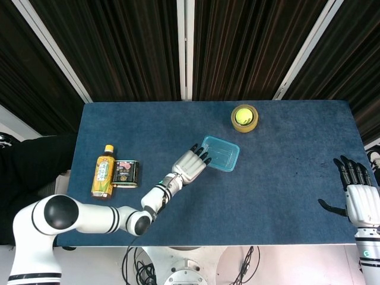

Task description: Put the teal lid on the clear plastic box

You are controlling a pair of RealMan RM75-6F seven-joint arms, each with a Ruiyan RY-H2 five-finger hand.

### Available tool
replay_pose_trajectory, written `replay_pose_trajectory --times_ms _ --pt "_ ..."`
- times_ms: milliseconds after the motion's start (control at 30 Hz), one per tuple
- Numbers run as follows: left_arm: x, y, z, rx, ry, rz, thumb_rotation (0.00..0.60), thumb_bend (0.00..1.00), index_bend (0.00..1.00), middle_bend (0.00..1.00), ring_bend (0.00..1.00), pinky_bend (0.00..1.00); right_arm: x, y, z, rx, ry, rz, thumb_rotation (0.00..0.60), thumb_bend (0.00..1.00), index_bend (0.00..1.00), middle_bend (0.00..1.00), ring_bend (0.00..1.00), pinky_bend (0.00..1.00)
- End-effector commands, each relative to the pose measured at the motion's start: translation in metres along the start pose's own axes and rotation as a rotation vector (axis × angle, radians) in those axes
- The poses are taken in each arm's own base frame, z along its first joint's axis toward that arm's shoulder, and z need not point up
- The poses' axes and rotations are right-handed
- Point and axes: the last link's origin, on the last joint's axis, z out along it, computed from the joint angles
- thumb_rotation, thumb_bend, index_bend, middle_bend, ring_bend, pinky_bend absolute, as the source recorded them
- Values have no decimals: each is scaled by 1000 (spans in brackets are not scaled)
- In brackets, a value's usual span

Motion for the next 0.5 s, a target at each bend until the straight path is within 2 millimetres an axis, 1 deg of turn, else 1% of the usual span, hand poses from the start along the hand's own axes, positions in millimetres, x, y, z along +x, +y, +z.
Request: replay_pose_trajectory --times_ms 33,167,500 --pt "-6 2 2 4 -19 11 600 0 123 66 11 63 0 0 -1 -1 1 0 600 35 0 0 0 0" --pt "-13 4 5 14 -40 22 600 0 123 67 11 63 1 1 -2 -7 4 0 600 35 0 0 0 0" --pt "-13 8 7 14 -48 15 600 0 123 66 11 63 1 2 -4 -8 6 1 600 35 0 0 0 0"
